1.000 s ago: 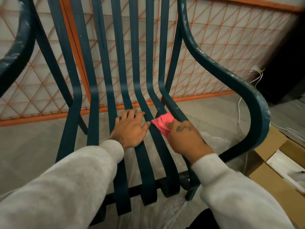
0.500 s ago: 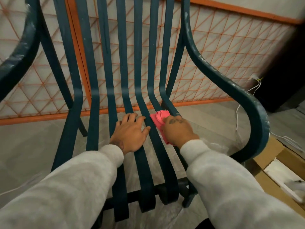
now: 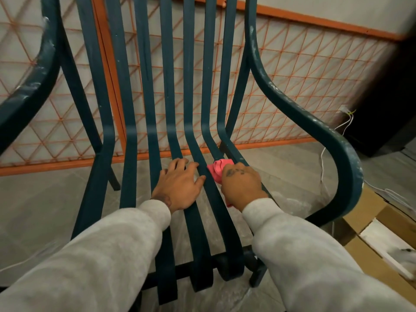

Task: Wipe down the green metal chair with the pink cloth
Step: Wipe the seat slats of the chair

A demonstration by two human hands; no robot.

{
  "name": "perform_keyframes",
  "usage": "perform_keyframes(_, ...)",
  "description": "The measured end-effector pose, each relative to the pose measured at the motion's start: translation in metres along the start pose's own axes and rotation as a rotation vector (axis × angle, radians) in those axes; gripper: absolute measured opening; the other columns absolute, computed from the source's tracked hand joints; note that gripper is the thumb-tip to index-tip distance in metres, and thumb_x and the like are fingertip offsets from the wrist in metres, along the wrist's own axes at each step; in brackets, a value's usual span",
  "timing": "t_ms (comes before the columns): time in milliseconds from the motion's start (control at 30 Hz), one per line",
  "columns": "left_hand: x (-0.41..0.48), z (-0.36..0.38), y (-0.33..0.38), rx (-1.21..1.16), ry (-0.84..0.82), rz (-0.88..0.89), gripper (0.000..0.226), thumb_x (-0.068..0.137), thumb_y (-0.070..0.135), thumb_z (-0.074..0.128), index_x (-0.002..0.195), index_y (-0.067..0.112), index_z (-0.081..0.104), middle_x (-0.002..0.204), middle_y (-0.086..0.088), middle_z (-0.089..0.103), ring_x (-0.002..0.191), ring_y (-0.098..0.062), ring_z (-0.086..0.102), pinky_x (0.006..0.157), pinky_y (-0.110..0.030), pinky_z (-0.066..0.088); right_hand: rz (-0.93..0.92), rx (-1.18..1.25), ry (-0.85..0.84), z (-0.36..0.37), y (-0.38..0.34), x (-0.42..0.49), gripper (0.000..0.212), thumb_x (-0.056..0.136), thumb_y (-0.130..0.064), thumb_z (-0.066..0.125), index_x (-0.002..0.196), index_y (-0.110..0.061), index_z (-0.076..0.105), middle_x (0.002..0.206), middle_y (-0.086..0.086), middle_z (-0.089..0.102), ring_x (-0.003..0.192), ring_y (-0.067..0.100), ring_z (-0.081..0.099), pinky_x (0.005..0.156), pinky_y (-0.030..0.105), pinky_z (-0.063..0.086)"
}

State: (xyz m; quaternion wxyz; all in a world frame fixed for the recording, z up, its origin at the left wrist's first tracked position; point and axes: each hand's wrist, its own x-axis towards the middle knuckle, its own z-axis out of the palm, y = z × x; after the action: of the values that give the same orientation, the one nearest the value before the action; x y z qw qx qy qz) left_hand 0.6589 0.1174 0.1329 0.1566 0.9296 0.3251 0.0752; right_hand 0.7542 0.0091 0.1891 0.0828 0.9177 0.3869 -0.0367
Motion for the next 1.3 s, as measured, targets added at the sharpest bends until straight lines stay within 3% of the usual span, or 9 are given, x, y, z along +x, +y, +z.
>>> perform_keyframes(233,0.022,-0.01,-0.02,0.0,-0.01,0.011,0.062,0.094,0.064,0.042,0.147,0.033,0.035,0.153,0.001,0.034,0.145,-0.024,0.024,0.117,-0.05,0.02,-0.095,-0.011,0.047,0.014,0.021,-0.047,0.027,0.096,-0.015,0.051,0.123,-0.018,0.052,0.119,0.008,0.059,0.111,0.03,0.055,0.09,0.038,0.051)
perform_keyframes(433,0.036,-0.011,-0.039,0.112,-0.05,-0.008,0.068,0.092,0.074,0.029,0.15,0.038,0.029,0.159,-0.001,0.023,0.149,-0.027,0.016,0.12,-0.052,0.011,-0.033,0.058,-0.061,-0.001,0.029,-0.032,0.024,0.085,-0.019,0.07,0.108,-0.023,0.065,0.094,0.002,0.064,0.091,0.023,0.062,0.08,0.034,0.052)
perform_keyframes(567,0.035,-0.008,-0.038,0.121,-0.05,-0.026,0.069,0.092,0.075,0.026,0.151,0.038,0.028,0.161,-0.001,0.021,0.15,-0.026,0.014,0.121,-0.051,0.01,-0.016,0.047,-0.083,-0.002,0.012,0.017,0.047,0.081,-0.02,0.076,0.124,-0.016,0.057,0.116,0.01,0.059,0.108,0.028,0.057,0.093,0.037,0.049)
perform_keyframes(633,0.035,-0.009,-0.038,0.123,-0.049,-0.031,0.07,0.092,0.076,0.026,0.151,0.039,0.028,0.162,0.0,0.02,0.15,-0.026,0.014,0.121,-0.051,0.009,-0.051,0.071,-0.018,-0.001,0.008,0.044,0.045,0.087,-0.018,0.069,0.129,-0.015,0.055,0.12,0.012,0.057,0.108,0.029,0.056,0.092,0.037,0.048)
perform_keyframes(733,0.034,-0.009,-0.039,0.121,-0.037,-0.019,0.067,0.093,0.074,0.026,0.15,0.039,0.029,0.162,0.0,0.021,0.149,-0.026,0.017,0.12,-0.05,0.01,-0.009,0.287,0.047,-0.003,0.015,0.087,0.027,0.093,-0.022,0.056,0.118,-0.013,0.06,0.103,0.007,0.06,0.09,0.025,0.057,0.083,0.036,0.052)
perform_keyframes(900,0.036,-0.009,-0.042,0.099,-0.025,0.009,0.061,0.094,0.073,0.026,0.145,0.04,0.036,0.16,0.0,0.022,0.148,-0.024,0.019,0.121,-0.049,0.01,0.076,0.625,0.294,-0.035,0.019,0.135,0.019,0.096,-0.019,0.052,0.111,-0.019,0.065,0.099,0.007,0.063,0.084,0.026,0.062,0.078,0.04,0.057)
perform_keyframes(1033,0.04,-0.008,-0.044,0.059,-0.034,-0.002,0.059,0.095,0.07,0.028,0.144,0.039,0.037,0.16,0.0,0.021,0.149,-0.022,0.016,0.121,-0.049,0.006,-0.036,0.485,0.335,-0.045,-0.014,0.157,0.029,0.096,-0.012,0.052,0.124,-0.014,0.061,0.113,0.011,0.06,0.103,0.029,0.057,0.091,0.039,0.052)
perform_keyframes(1200,0.042,-0.002,-0.046,0.076,0.004,-0.007,0.054,0.095,0.068,0.033,0.138,0.038,0.043,0.159,0.0,0.025,0.148,-0.022,0.018,0.119,-0.048,0.006,-0.106,0.094,0.076,0.0,-0.045,0.168,0.039,0.093,-0.015,0.054,0.131,-0.005,0.051,0.125,0.017,0.054,0.117,0.033,0.051,0.094,0.04,0.048)
perform_keyframes(1300,0.044,0.0,-0.049,0.074,0.013,-0.005,0.054,0.094,0.069,0.032,0.137,0.038,0.044,0.159,-0.001,0.025,0.148,-0.023,0.019,0.119,-0.048,0.007,-0.131,-0.011,0.09,0.01,-0.042,0.167,0.039,0.098,-0.025,0.048,0.133,-0.009,0.051,0.127,0.015,0.054,0.117,0.033,0.05,0.096,0.04,0.045)
